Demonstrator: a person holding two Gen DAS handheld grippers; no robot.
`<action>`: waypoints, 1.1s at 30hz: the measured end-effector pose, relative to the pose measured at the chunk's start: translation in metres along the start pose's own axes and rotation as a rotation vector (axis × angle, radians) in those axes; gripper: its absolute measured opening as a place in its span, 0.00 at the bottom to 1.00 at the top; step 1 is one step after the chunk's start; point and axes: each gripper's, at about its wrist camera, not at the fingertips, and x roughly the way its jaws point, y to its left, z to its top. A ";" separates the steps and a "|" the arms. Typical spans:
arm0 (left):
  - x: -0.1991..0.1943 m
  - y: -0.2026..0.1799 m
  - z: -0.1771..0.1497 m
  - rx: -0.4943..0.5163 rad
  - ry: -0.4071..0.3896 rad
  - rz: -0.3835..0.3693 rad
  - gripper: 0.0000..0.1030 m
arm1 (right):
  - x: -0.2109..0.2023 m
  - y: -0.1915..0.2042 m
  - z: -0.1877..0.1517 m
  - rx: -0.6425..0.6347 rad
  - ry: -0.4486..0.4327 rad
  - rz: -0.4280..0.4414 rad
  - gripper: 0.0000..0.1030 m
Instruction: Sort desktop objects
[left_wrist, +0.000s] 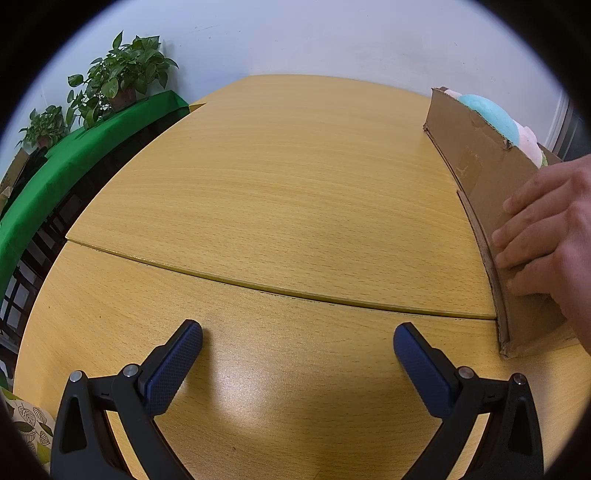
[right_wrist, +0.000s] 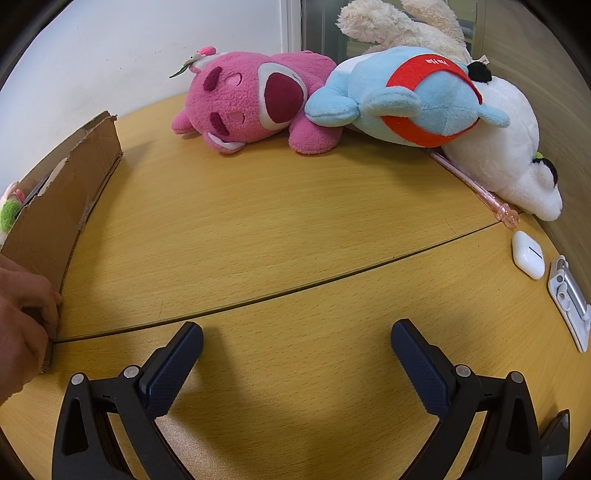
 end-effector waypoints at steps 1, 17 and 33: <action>0.000 0.000 0.000 0.000 0.000 0.000 1.00 | 0.000 0.000 0.000 0.000 0.000 0.000 1.00; 0.000 0.000 0.001 0.000 0.001 0.000 1.00 | 0.000 0.000 0.000 0.000 0.000 0.000 1.00; 0.000 0.000 0.000 0.000 0.001 0.001 1.00 | -0.005 0.001 -0.003 0.001 -0.001 -0.001 1.00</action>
